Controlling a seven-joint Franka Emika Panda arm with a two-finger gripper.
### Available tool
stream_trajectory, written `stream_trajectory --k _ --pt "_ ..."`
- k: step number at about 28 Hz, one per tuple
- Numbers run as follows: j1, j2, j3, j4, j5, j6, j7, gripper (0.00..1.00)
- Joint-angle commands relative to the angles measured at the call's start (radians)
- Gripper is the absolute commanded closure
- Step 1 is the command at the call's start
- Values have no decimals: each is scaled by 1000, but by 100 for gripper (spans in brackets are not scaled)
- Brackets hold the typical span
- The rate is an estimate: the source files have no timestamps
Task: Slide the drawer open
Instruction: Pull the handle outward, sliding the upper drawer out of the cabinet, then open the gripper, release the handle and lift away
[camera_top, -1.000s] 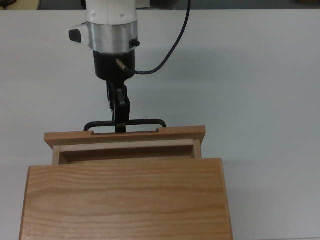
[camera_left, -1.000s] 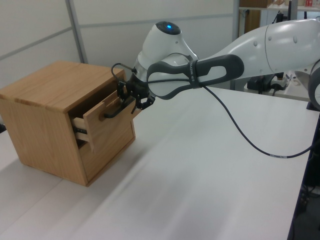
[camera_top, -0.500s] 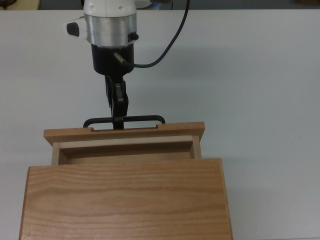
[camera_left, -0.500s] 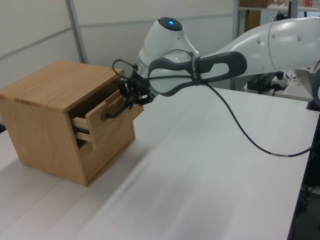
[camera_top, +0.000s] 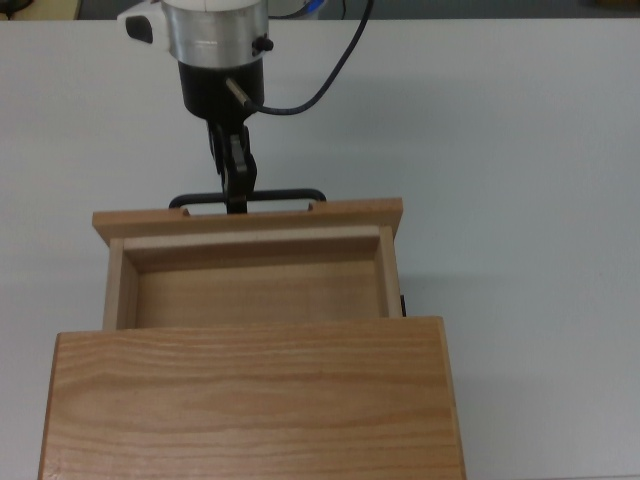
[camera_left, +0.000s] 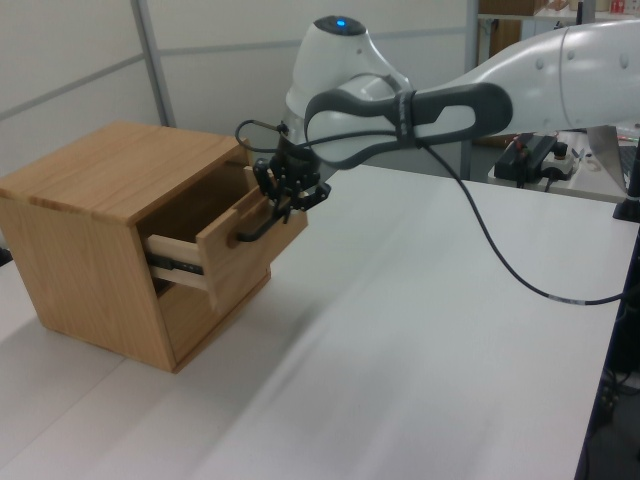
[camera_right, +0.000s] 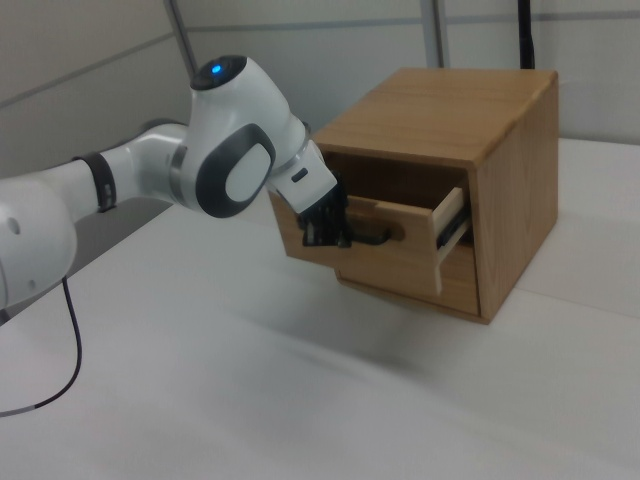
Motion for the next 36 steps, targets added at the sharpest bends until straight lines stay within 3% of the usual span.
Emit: stream_trajectory --k 1,11,24,27,28,29,30,31,36 --pt "-12 -75 -7 -19 1 -182 -31 100" --pt "-35 -125 -7 -20 21 -410 -38 100" --pt "-65 -127 -9 1 21 -441 -54 100" --pt "-92 -125 -7 21 20 -429 -54 95" --pt "-96 -125 -7 25 18 -418 -54 90" --pt "-98 -127 -7 35 18 -411 -57 73" --pt "-98 -127 -7 58 18 -399 -65 19" --pt "-99 -128 -7 64 16 -397 -67 0" --pt "-112 -131 -6 119 19 -395 -171 0"
